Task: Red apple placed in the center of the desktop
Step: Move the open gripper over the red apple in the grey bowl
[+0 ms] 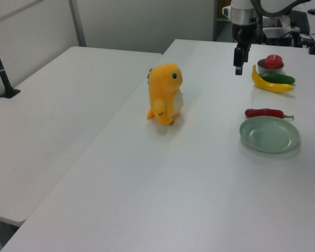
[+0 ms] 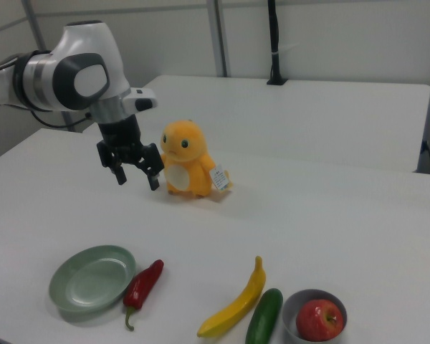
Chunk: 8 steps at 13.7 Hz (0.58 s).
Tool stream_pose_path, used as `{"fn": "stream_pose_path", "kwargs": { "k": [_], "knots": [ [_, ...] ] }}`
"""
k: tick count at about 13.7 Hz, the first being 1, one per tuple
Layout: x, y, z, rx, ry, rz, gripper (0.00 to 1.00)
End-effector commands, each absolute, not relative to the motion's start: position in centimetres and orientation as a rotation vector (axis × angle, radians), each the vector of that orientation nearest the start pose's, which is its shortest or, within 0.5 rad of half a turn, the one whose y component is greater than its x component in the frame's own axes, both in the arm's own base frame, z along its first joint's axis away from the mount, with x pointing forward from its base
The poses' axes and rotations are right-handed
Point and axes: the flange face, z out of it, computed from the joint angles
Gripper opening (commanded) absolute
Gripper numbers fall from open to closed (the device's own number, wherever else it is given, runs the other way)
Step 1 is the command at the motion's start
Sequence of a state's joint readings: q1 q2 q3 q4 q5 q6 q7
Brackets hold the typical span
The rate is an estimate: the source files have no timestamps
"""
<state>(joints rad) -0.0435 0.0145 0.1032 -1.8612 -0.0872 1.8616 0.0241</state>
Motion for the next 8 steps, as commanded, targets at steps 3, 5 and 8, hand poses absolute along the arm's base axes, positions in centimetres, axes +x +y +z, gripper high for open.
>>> {"fn": "stream_pose_path", "kwargs": {
  "k": [3, 5, 8],
  "knots": [
    [56.1, -7.0, 50.8, -3.269, 0.01, 0.008, 1.0],
    [55.8, -10.9, 50.5, -3.269, 0.098, -0.026, 1.0],
    [54.7, -17.2, 50.7, -3.267, 0.276, -0.081, 1.0]
  ]
}}
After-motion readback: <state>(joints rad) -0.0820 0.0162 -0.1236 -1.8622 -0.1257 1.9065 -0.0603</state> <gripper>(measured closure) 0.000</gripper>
